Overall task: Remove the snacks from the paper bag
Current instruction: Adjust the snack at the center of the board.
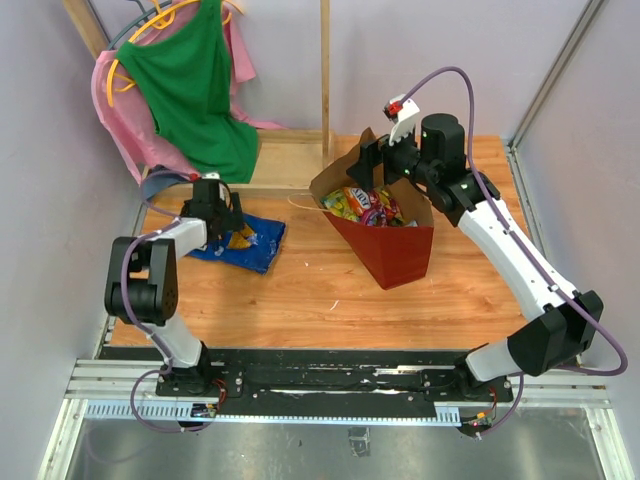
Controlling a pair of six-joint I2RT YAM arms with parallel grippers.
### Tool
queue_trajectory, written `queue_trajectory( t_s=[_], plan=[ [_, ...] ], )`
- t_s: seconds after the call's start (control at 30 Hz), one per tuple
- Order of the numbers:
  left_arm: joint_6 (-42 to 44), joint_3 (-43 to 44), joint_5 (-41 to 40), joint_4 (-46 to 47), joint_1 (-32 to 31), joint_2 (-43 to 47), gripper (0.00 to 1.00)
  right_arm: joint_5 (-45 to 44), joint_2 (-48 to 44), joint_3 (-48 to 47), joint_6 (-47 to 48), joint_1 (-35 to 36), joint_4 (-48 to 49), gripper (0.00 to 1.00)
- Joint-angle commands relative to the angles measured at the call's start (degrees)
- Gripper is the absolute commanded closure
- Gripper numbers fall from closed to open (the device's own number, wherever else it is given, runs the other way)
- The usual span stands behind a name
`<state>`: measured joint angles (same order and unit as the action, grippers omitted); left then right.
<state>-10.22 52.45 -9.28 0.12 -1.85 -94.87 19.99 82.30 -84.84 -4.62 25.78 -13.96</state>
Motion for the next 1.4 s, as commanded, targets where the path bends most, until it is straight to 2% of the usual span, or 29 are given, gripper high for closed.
queue_trajectory(
  t_s=[0.0, 0.07, 0.17, 0.33, 0.43, 0.67, 0.87, 1.13, 1.23, 1.37],
  plan=[
    [4.2, 2.5, -6.7, -5.3, -2.6, -5.7, 0.0, 1.7, 0.3, -0.6, -0.7, 1.1, 1.9, 0.01],
    [3.7, 4.1, -6.9, -6.3, -3.0, -9.7, 0.0, 1.7, 0.7, -0.9, -0.6, 1.2, 1.5, 0.01],
    [0.3, 8.0, -12.1, -9.2, -2.9, -15.6, 0.0, 1.1, 0.4, -0.7, -0.4, 1.2, 1.6, 0.01],
    [-8.1, 13.7, -15.6, -14.2, 0.4, -21.3, 0.0, 0.5, -0.2, -0.5, 0.2, 1.1, 1.3, 0.01],
    [-8.2, 12.3, -15.2, -13.2, 2.1, -19.9, 0.0, 0.0, -0.3, -0.5, 0.5, 1.2, 1.2, 0.01],
    [2.3, 9.0, -12.9, -9.8, 2.8, -16.2, 0.0, 0.4, 0.1, -0.7, 0.5, 1.2, 1.2, 0.01],
    [5.4, 7.8, -8.3, -8.9, 7.7, -13.5, 0.0, 0.3, -0.3, -0.5, 0.4, 1.2, 1.4, 0.01],
    [9.3, 11.5, -7.5, -10.4, 8.7, -13.0, 0.0, 0.6, -0.2, -1.0, 0.5, 1.2, 0.9, 0.01],
    [8.4, 12.0, -7.5, -11.1, 7.3, -9.5, 0.0, 0.5, -0.5, -1.1, 0.6, 1.2, 0.9, 0.01],
    [6.0, 10.3, 1.0, -10.2, 5.4, 0.1, 0.0, 0.4, -0.9, -1.0, 1.4, 1.2, 0.9, 0.01]
  ],
)
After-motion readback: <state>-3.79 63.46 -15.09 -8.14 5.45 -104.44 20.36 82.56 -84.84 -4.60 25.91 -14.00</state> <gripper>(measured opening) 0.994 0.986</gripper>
